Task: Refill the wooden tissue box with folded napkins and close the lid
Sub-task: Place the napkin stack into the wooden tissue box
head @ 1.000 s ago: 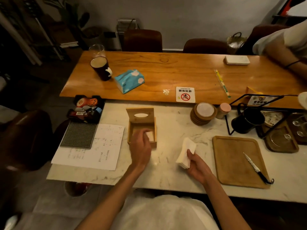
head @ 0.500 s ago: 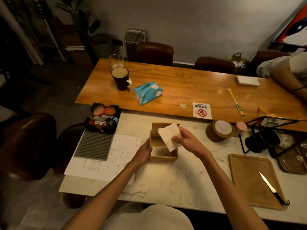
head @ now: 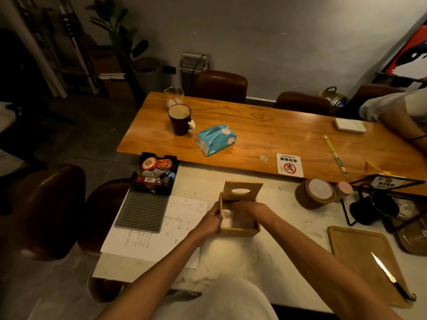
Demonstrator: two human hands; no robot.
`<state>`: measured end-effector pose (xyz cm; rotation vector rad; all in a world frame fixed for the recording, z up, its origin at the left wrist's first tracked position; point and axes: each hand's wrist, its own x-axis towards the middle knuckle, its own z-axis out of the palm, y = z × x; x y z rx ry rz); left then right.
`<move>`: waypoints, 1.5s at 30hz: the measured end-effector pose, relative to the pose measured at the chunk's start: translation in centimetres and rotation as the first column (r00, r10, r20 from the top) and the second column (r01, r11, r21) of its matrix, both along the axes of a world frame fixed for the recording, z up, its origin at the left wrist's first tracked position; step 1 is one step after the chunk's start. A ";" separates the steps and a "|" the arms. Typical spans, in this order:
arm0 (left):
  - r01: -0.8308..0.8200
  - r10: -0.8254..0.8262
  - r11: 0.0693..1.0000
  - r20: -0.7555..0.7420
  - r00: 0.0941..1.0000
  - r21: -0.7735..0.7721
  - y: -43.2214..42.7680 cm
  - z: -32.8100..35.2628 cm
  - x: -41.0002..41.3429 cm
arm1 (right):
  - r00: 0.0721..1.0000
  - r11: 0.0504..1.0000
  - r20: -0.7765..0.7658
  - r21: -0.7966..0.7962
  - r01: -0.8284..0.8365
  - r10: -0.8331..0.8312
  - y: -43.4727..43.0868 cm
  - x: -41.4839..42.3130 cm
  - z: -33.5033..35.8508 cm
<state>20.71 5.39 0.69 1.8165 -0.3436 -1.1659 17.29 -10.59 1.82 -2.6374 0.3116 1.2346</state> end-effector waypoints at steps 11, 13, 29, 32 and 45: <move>-0.001 -0.002 1.000 0.087 0.996 0.030 -0.3 -0.5 -0.3 | 0.986 0.987 -0.040 -0.012 0.159 -0.159 1.7 -0.2 0.1; 0.002 -0.004 1.000 0.083 0.997 0.026 -0.2 -0.7 -0.2 | 0.985 0.985 -0.027 -0.020 0.169 -0.170 1.6 0.0 0.1; 0.031 -0.031 0.999 0.063 0.998 0.007 0.0 -1.4 0.3 | 0.969 0.969 0.008 0.023 0.247 -0.247 0.6 0.0 -0.8; 0.022 -0.022 1.000 0.069 0.997 0.000 0.0 -1.7 0.4 | 0.976 0.977 0.041 0.012 0.215 -0.215 0.9 0.1 -0.8; 0.002 -0.001 1.000 0.055 0.998 -0.016 0.0 -1.5 0.2 | 0.978 0.978 -0.011 -0.002 0.209 -0.209 1.9 -0.3 -1.6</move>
